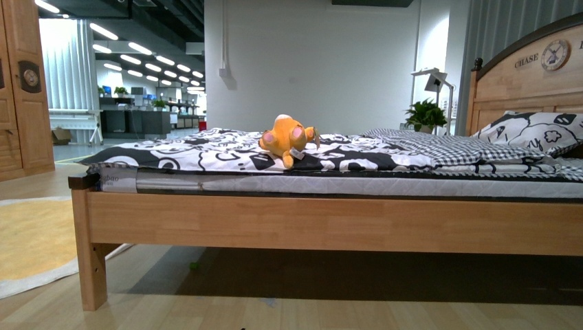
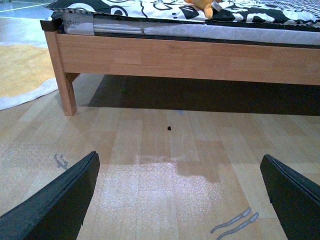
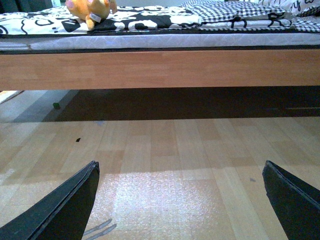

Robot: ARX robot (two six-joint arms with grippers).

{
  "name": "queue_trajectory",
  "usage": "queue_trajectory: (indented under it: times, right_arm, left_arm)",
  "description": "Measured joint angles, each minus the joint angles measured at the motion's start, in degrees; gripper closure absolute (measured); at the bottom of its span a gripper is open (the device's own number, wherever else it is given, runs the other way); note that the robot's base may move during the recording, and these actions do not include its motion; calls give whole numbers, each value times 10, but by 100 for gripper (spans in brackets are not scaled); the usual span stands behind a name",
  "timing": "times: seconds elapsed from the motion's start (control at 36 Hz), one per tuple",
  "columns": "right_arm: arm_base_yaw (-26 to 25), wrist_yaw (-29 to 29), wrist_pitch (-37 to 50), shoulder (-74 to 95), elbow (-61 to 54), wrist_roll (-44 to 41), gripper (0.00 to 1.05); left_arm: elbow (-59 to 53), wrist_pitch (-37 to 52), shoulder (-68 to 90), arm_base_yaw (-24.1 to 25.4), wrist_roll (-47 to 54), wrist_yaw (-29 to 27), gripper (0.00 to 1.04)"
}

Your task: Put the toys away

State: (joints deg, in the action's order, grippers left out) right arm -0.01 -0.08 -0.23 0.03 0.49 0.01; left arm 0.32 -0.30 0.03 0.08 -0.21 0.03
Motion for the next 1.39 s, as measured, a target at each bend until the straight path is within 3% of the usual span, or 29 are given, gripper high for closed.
queue_trajectory:
  times: [1.39]
  right_arm:
    - [0,0,0,0,0,0,6]
  left_arm:
    - [0,0,0,0,0,0,6]
